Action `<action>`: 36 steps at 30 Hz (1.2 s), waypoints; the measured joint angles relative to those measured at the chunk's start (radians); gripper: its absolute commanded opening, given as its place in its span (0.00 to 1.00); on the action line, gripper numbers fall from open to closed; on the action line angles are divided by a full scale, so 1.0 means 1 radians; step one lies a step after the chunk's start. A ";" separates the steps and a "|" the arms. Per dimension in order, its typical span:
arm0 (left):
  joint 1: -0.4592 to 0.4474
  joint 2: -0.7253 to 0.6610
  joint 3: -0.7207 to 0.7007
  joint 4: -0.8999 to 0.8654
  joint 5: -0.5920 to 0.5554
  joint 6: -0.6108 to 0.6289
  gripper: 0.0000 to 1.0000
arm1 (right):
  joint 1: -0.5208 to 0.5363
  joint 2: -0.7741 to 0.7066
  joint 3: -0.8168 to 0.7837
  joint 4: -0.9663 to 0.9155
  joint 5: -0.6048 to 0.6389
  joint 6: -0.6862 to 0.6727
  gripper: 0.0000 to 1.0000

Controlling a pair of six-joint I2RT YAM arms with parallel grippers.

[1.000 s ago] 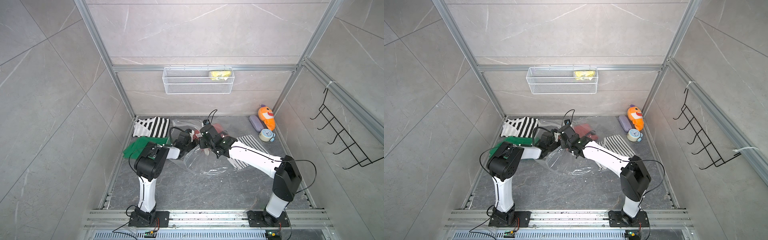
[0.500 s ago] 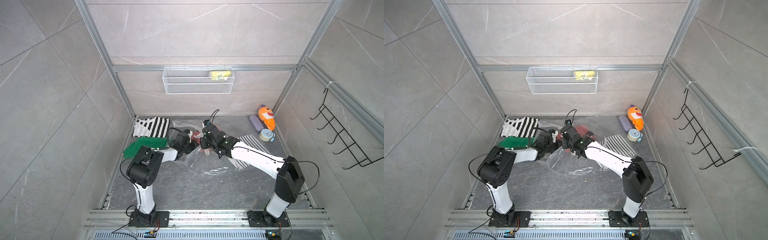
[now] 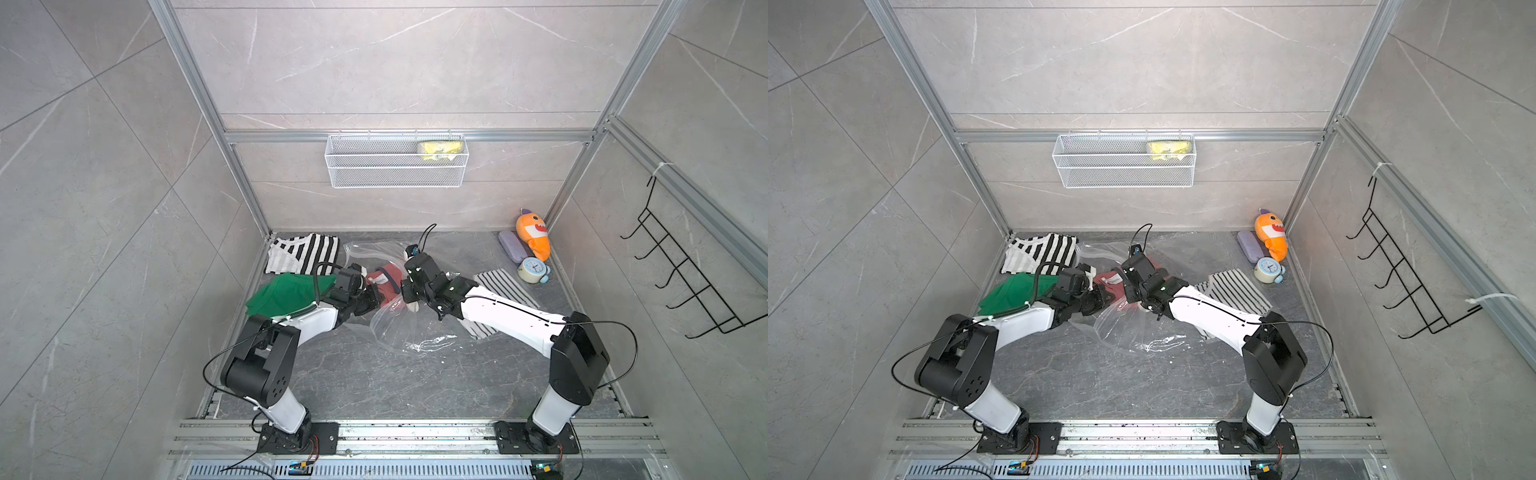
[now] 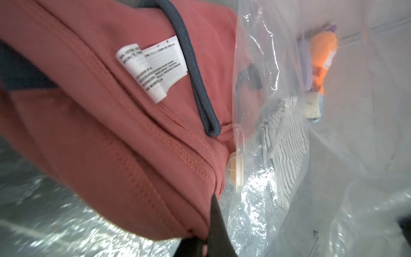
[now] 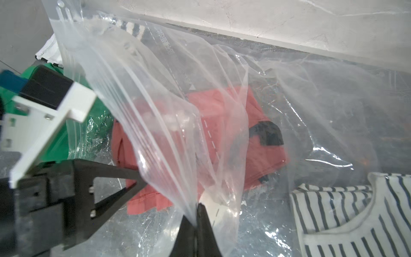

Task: Take the tank top out of the vacuum bag
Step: Take out the tank top from the vacuum bag.

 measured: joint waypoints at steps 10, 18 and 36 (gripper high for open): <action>0.017 -0.225 -0.051 -0.216 -0.086 0.000 0.00 | 0.003 0.001 -0.038 0.025 -0.076 -0.039 0.00; 0.039 -0.354 -0.052 -0.378 -0.141 -0.015 0.00 | 0.016 0.031 -0.052 0.055 -0.095 -0.065 0.00; 0.069 -0.608 -0.135 -0.696 -0.263 -0.139 0.00 | 0.066 0.042 -0.200 0.173 -0.132 -0.108 0.00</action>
